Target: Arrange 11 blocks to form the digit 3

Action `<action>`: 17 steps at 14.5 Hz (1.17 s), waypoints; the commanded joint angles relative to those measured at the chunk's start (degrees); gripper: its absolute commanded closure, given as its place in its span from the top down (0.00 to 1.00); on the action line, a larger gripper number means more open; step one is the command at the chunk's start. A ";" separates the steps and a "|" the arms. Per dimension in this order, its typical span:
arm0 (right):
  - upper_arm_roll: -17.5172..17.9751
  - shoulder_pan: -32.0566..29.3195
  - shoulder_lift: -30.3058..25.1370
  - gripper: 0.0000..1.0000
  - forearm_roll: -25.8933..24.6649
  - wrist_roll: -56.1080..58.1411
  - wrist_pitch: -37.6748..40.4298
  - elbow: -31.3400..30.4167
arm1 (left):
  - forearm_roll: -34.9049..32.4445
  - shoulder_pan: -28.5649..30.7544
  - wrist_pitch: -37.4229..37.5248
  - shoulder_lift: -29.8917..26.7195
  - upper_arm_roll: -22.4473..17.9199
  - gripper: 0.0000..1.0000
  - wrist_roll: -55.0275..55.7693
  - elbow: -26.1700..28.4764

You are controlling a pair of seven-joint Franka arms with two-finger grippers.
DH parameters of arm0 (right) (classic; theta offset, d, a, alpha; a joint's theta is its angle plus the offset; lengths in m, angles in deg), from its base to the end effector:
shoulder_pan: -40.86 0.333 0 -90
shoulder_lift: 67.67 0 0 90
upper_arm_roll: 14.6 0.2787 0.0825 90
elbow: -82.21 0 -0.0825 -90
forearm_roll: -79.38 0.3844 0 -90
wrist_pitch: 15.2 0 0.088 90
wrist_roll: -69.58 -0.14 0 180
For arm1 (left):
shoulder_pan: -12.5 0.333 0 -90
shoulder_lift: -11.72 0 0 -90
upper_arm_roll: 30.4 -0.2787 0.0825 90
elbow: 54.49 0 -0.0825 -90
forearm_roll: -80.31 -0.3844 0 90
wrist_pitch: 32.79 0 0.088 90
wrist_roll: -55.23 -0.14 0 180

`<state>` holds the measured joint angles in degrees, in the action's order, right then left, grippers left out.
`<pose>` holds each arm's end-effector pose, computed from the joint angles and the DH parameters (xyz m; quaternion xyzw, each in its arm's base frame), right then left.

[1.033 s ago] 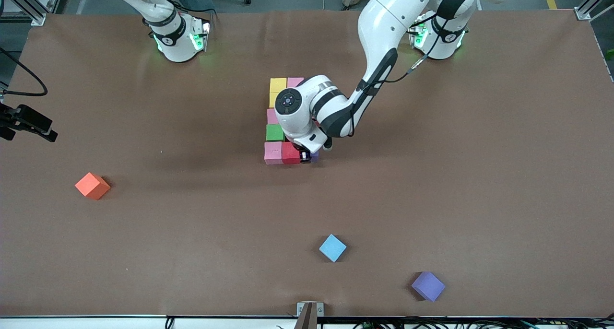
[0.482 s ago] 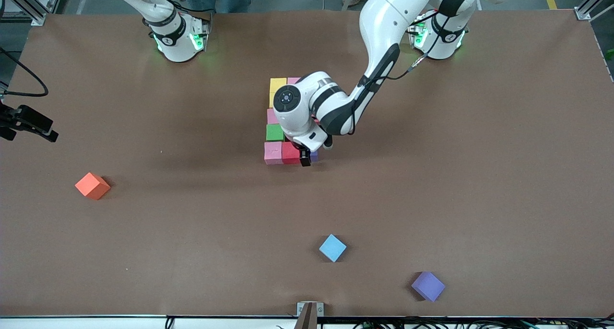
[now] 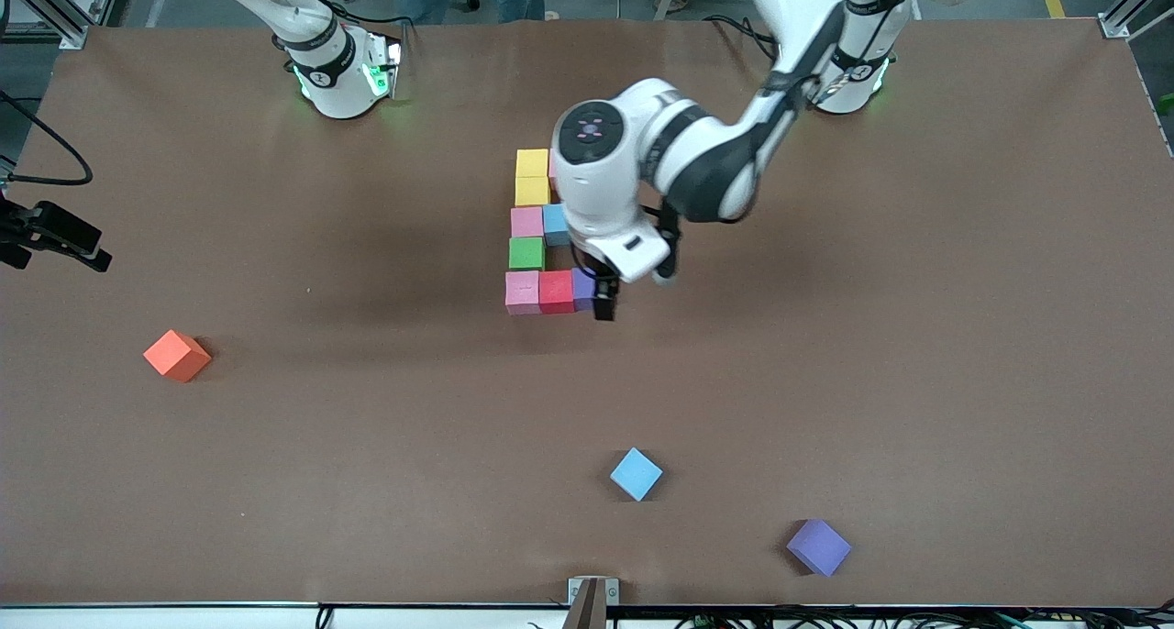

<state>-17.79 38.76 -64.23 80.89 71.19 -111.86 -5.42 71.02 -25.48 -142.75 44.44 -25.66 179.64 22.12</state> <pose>0.5840 -0.0499 0.5509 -0.9982 0.0328 -0.0494 0.0085 0.5316 -0.4559 0.3361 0.7686 0.6374 0.0544 0.0004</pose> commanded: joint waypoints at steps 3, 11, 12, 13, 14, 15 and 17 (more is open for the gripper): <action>0.47 -0.54 -0.36 1.00 -0.45 0.07 0.16 -0.26 | 0.24 11.41 2.73 -5.47 0.45 1.00 -20.75 1.79; 0.47 -0.45 -0.89 1.00 -0.45 0.33 4.20 0.01 | 4.98 28.38 5.19 -15.83 0.71 1.00 -57.48 6.87; 0.47 -0.45 -0.89 1.00 -0.54 0.33 4.20 0.09 | 5.42 29.61 5.19 -17.67 0.71 1.00 -61.88 8.54; 0.47 -0.45 -0.89 1.00 -0.54 0.33 4.03 0.10 | 6.12 31.10 5.01 -19.61 0.45 1.00 -68.10 10.47; 0.47 -0.45 -0.89 1.00 -0.54 0.33 4.03 0.10 | 6.47 32.42 4.84 -21.63 0.45 1.00 -73.64 12.50; 0.47 -0.45 -0.89 1.00 -0.54 0.33 4.03 0.10 | 6.56 34.00 4.83 -23.74 0.36 1.00 -79.00 14.69; 0.47 -0.45 -0.80 1.00 -0.54 0.33 3.76 0.10 | 6.57 36.20 4.22 -27.43 0.36 1.00 -87.28 18.65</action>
<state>-17.74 38.76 -64.34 80.88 71.19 -108.38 -5.17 76.47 8.80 -137.40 23.09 -25.51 99.87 33.82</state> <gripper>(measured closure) 0.000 0.000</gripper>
